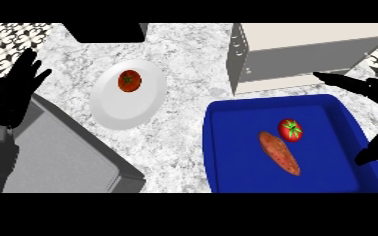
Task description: Pick the sweet potato from the tray and place it in the tiered shelf
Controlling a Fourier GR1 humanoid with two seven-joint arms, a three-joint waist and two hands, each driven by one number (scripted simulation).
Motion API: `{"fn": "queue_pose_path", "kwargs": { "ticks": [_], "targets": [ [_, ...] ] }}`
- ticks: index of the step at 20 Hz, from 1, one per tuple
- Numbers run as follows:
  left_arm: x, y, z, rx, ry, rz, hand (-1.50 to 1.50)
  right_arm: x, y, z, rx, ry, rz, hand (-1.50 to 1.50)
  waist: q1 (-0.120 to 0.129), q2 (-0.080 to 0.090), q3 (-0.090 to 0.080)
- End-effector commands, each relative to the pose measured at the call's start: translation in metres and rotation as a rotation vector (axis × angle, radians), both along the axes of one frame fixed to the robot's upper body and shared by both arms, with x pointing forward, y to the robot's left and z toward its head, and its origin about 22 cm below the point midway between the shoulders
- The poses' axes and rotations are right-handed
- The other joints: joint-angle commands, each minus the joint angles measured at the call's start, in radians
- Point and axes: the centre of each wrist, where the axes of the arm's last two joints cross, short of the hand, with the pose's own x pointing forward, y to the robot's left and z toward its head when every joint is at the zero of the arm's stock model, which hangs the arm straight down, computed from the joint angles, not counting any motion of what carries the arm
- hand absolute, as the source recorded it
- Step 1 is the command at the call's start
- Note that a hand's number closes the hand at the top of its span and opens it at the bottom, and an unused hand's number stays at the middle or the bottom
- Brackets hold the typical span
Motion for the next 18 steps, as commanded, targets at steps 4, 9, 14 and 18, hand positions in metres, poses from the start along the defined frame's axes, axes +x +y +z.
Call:
{"fn": "queue_pose_path", "kwargs": {
  "ticks": [4, 9, 14, 18],
  "targets": [
    [-0.025, -0.043, -0.080, -0.160, 0.281, -0.085, 0.00, -0.001, 0.028, -0.008, -0.170, 0.040, -0.011, -1.50, -0.019, 0.028, -0.037],
    [-0.029, -0.041, -0.081, -0.164, 0.293, -0.074, 0.00, -0.004, 0.059, -0.019, -0.219, 0.038, 0.019, -1.50, -0.010, 0.023, -0.036],
    [-0.031, -0.034, -0.082, -0.165, 0.289, -0.063, 0.00, -0.011, 0.073, -0.030, -0.300, 0.043, -0.011, -1.50, -0.018, 0.025, -0.036],
    [-0.034, -0.044, -0.087, -0.169, 0.282, -0.059, 0.00, -0.020, 0.081, -0.045, -0.326, 0.036, -0.035, -1.50, -0.028, 0.023, -0.035]
  ]
}}
